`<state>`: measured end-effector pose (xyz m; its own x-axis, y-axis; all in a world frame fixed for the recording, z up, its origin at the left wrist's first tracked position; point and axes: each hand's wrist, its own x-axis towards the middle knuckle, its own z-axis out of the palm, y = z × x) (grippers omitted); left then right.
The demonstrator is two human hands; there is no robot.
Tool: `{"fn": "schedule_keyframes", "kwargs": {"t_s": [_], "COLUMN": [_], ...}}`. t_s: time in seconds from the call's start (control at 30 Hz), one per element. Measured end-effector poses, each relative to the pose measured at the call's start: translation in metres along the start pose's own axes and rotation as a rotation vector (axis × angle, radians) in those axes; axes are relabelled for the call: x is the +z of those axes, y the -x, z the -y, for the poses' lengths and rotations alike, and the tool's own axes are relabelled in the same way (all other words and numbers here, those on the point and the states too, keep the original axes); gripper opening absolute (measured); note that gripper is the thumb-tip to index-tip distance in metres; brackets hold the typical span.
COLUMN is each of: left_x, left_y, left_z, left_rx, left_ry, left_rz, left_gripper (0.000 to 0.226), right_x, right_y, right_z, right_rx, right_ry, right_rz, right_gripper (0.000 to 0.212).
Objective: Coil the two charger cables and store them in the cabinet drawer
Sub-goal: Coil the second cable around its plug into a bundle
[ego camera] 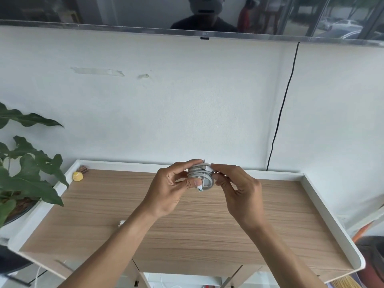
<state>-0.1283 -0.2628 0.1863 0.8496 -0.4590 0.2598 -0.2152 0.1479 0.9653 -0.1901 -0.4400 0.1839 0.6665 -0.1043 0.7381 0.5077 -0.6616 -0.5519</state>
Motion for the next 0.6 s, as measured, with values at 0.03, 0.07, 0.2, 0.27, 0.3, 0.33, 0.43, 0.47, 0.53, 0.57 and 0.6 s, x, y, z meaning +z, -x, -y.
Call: {"fn": "schedule_keyframes", "kwargs": {"t_s": [0.03,0.07,0.2,0.27,0.3,0.33,0.43,0.47,0.53,0.57,0.6], "left_x": [0.000,0.001,0.003,0.004,0.005,0.005,0.005,0.005,0.007,0.008,0.009], "left_y": [0.000,0.000,0.000,-0.001,-0.001,0.000,0.002,0.003,0.004,0.004,0.004], "left_z": [0.000,0.000,0.000,0.001,0.001,0.002,0.005,0.005,0.003,0.002,0.001], "left_rx": [-0.002,-0.003,-0.003,-0.009,-0.012,-0.012,-0.021,-0.016,-0.009,-0.017,-0.036], "left_ry": [-0.001,0.000,0.007,0.012,0.012,0.008,0.030,0.040,0.063,0.084,0.106], "left_rz": [0.000,-0.002,-0.022,-0.025,-0.023,-0.022,0.011,0.024,0.036,0.037,0.027], "left_gripper": [0.045,0.045,0.043,0.043,0.042,0.042,0.040,0.039,0.039,0.037,0.036], "right_x": [-0.001,-0.001,-0.002,-0.001,-0.001,-0.001,-0.001,-0.002,-0.003,-0.003,-0.001], "right_y": [-0.001,-0.002,-0.004,-0.003,-0.002,0.000,-0.002,-0.004,-0.009,-0.009,-0.007], "right_z": [-0.001,-0.001,0.002,0.005,0.007,0.007,0.004,0.001,-0.006,-0.009,-0.011], "right_rx": [-0.003,-0.002,0.140,0.265,0.272,0.256,0.329,0.398,0.535,0.592,0.641], "right_ry": [-0.002,-0.009,-0.100,-0.174,-0.173,-0.150,-0.172,-0.205,-0.261,-0.305,-0.361], "right_rz": [0.010,0.022,0.041,0.025,0.021,0.025,0.026,0.015,0.011,0.010,0.001], "right_gripper": [0.023,0.024,0.023,0.025,0.023,0.020,0.019,0.019,0.019,0.020,0.020]}}
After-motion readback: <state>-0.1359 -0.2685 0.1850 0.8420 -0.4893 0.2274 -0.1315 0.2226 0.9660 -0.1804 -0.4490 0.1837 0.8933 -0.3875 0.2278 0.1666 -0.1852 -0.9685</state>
